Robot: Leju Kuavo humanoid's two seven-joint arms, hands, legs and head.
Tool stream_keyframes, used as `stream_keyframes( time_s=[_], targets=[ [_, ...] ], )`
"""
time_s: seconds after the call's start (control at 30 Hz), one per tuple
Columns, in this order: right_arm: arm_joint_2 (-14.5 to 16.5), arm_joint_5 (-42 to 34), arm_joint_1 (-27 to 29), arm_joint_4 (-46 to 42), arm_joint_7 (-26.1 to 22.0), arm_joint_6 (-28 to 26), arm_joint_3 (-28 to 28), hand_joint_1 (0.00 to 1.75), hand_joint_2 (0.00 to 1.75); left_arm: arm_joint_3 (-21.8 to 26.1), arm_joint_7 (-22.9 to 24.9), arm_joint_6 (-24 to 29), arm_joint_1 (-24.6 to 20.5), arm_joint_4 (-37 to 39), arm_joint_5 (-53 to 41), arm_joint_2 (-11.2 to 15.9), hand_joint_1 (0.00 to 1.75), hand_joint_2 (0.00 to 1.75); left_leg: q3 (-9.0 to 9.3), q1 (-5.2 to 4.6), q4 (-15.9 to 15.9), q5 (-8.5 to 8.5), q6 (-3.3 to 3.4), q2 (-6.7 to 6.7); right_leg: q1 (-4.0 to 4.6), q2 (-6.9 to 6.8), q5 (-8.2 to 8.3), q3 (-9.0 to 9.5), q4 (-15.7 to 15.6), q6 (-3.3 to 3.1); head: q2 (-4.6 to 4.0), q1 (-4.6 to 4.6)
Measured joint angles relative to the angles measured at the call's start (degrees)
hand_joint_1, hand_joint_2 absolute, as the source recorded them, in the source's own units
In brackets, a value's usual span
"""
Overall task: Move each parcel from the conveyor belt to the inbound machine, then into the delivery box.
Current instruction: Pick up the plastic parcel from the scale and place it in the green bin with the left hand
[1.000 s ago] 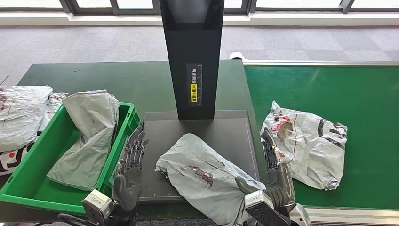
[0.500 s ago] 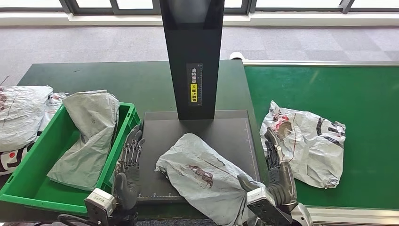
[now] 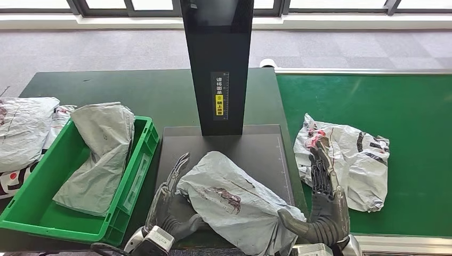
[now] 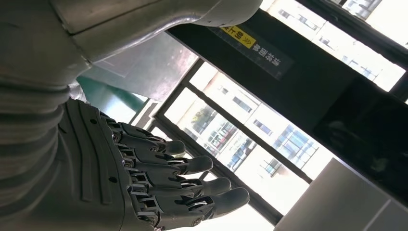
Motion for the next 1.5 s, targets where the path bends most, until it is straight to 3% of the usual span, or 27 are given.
stream_keyframes(
  time_s=[0.13,0.23,0.33,0.53,0.83,1.5],
  targets=[
    [-0.14,-8.94,0.49,-1.71,-5.59,6.22,0.03,0.0,1.75,-1.24,1.98,2.85,-1.24,2.52,-7.38,0.1,0.0,1.75,0.0,0.0,0.0,0.0,0.01,-0.02,0.0,-0.02,0.01,0.03,0.0,0.0,0.0,0.01],
    [-0.39,-13.17,0.45,-2.92,-6.72,11.66,0.07,0.0,1.75,-2.73,3.86,3.76,-2.79,5.76,-12.78,0.13,0.0,1.75,0.01,0.0,0.0,0.01,0.01,-0.01,0.0,-0.01,0.02,0.04,0.0,0.01,0.0,0.02],
    [-0.43,-13.59,-0.08,-3.4,-6.95,13.74,0.07,0.0,1.75,-4.54,5.4,3.03,-4.43,9.69,-16.76,0.12,0.0,1.75,0.02,-0.01,0.0,0.01,0.01,-0.01,-0.01,-0.01,0.03,0.05,0.0,0.01,0.0,0.02],
    [-0.39,-13.2,-1.76,-3.4,-6.98,15.22,0.07,0.0,1.75,-7.99,7.12,0.06,-9.14,20.46,-19.99,-0.04,0.0,1.75,0.03,-0.01,0.01,0.02,0.01,-0.01,-0.01,-0.01,0.04,0.08,0.0,0.03,0.0,0.02],
    [-0.5,-12.65,-4.24,-2.88,-6.93,14.77,0.98,0.0,1.75,-9.96,5.21,-0.78,-13.53,32.99,-19.91,-1.77,0.0,1.75,0.0,-0.01,0.01,0.02,0.01,-0.03,-0.01,-0.01,0.04,0.07,0.01,0.03,0.0,0.01],
    [-0.5,-12.54,-6.13,-1.37,-6.92,14.92,1.53,0.0,1.75,-10.95,4.62,-1.66,-16.09,38.31,-19.74,-3.18,0.0,1.75,0.03,-0.01,0.01,0.02,0.02,-0.04,-0.01,-0.03,0.04,0.12,0.01,0.03,0.0,0.01]
  ],
)
